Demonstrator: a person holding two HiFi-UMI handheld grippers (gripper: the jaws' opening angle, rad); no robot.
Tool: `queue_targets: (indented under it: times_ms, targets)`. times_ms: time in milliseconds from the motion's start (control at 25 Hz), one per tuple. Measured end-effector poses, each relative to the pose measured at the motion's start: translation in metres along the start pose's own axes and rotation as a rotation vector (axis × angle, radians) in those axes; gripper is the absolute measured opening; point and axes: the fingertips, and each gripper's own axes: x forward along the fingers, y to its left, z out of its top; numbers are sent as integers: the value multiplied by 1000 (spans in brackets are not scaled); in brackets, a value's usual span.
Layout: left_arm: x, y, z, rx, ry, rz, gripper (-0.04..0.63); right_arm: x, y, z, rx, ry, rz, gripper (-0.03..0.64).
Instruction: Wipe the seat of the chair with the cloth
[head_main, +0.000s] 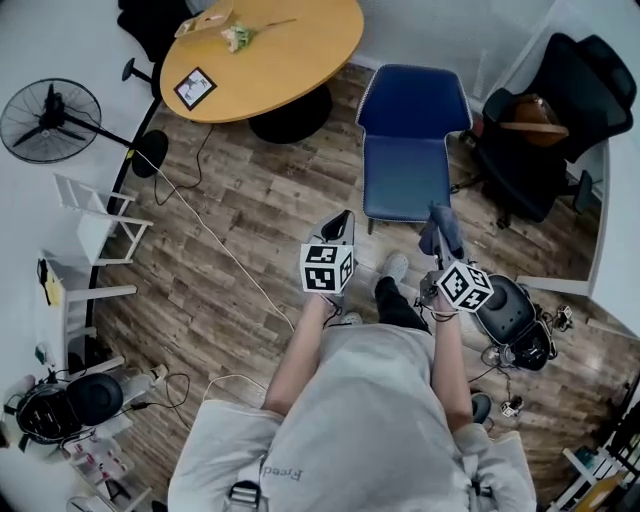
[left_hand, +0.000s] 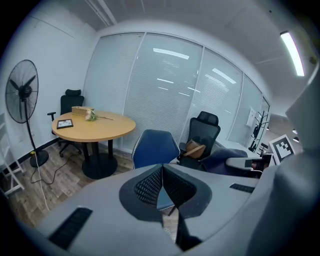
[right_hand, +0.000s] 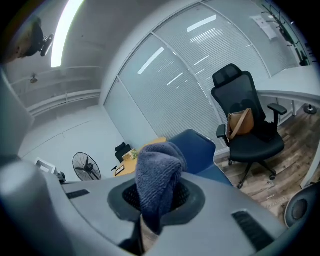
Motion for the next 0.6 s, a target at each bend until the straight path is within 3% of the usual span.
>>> queue_targets:
  times_ms: [320, 600]
  targets:
    - [92, -9, 48, -6, 19, 7, 28, 68, -54, 58, 5, 31, -4, 49]
    - [131, 14, 48, -59, 52, 57, 28, 112, -98, 71, 38, 67, -42, 49]
